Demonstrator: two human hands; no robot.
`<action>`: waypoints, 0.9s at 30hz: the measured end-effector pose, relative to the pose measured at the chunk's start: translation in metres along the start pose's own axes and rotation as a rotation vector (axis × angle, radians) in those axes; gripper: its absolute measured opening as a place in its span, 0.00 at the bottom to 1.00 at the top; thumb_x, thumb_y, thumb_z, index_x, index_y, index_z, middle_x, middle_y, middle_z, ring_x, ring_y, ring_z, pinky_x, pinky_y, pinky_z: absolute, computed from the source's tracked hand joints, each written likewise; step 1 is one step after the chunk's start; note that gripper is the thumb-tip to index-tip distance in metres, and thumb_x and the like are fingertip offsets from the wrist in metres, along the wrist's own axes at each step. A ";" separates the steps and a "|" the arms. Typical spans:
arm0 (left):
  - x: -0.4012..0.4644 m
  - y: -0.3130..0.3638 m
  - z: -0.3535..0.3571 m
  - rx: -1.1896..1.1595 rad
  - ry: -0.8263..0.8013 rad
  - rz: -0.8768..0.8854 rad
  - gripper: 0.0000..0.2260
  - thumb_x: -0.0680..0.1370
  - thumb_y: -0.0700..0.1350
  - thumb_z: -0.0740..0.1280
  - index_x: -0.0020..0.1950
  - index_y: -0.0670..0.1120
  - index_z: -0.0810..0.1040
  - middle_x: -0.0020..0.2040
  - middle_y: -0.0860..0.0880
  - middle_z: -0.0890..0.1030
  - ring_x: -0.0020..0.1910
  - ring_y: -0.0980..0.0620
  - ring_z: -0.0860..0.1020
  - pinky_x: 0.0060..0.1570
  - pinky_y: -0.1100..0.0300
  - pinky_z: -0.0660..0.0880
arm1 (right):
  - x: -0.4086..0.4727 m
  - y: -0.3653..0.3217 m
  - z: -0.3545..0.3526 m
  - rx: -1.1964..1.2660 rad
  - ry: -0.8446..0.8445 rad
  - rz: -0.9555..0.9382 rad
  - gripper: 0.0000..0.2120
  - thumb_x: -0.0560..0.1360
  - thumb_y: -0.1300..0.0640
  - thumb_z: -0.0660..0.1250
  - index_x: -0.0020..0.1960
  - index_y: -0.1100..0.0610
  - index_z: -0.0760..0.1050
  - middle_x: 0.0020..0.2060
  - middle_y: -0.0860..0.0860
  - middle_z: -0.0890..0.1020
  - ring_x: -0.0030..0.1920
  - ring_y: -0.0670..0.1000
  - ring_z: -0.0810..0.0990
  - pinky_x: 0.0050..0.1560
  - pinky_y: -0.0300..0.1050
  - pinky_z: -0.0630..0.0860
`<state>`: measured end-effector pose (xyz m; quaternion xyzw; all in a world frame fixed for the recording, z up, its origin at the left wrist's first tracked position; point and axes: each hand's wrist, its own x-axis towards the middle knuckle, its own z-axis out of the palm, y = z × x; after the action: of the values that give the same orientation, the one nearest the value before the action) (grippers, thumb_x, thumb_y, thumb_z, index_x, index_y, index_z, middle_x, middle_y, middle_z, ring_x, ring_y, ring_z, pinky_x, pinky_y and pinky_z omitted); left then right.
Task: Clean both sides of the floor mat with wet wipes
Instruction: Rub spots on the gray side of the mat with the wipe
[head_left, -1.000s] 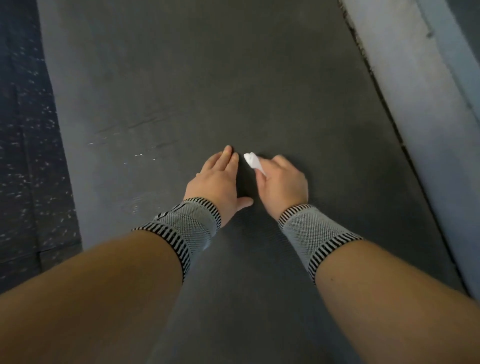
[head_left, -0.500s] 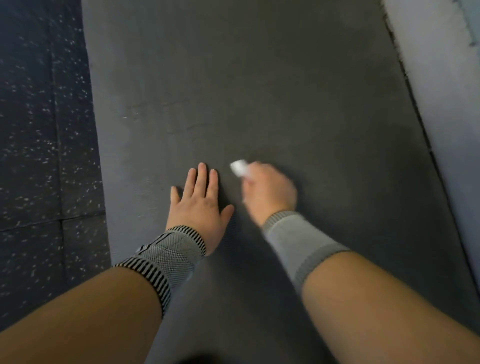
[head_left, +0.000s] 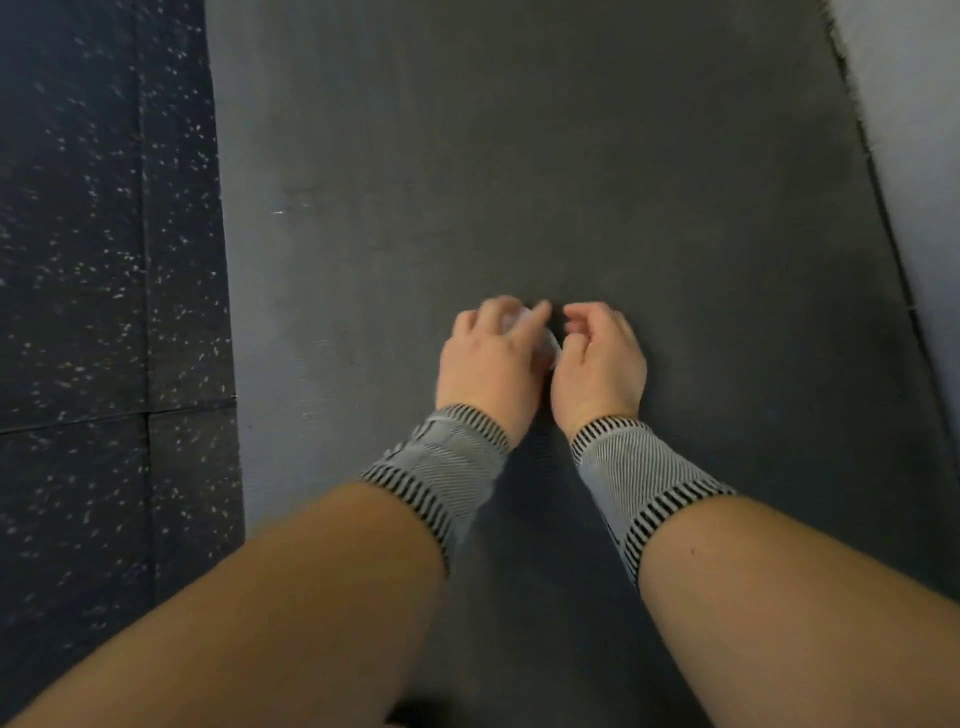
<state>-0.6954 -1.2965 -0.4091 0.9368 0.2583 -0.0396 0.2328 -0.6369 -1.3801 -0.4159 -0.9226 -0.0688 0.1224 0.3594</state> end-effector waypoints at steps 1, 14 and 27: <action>0.003 0.003 0.005 0.021 -0.018 0.010 0.19 0.78 0.49 0.65 0.69 0.53 0.74 0.66 0.49 0.72 0.60 0.45 0.68 0.59 0.53 0.70 | 0.001 0.000 0.001 -0.003 -0.003 0.011 0.14 0.73 0.66 0.58 0.53 0.58 0.78 0.48 0.51 0.80 0.51 0.52 0.77 0.52 0.38 0.66; -0.030 -0.057 -0.013 -0.034 0.081 -0.143 0.24 0.77 0.36 0.63 0.73 0.46 0.70 0.60 0.43 0.76 0.56 0.41 0.72 0.56 0.56 0.66 | -0.022 -0.022 0.027 -0.292 -0.060 -0.111 0.17 0.71 0.57 0.63 0.59 0.54 0.75 0.61 0.53 0.72 0.61 0.56 0.66 0.61 0.52 0.61; -0.016 -0.109 -0.053 -0.113 0.165 -0.514 0.07 0.79 0.48 0.64 0.50 0.45 0.77 0.50 0.44 0.79 0.48 0.42 0.77 0.43 0.55 0.69 | -0.041 -0.015 0.044 -0.412 -0.043 -0.369 0.21 0.71 0.60 0.63 0.64 0.60 0.73 0.67 0.57 0.71 0.68 0.59 0.66 0.70 0.56 0.60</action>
<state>-0.7664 -1.1967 -0.4042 0.8260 0.5075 -0.0066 0.2451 -0.6891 -1.3490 -0.4300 -0.9453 -0.2665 0.0579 0.1789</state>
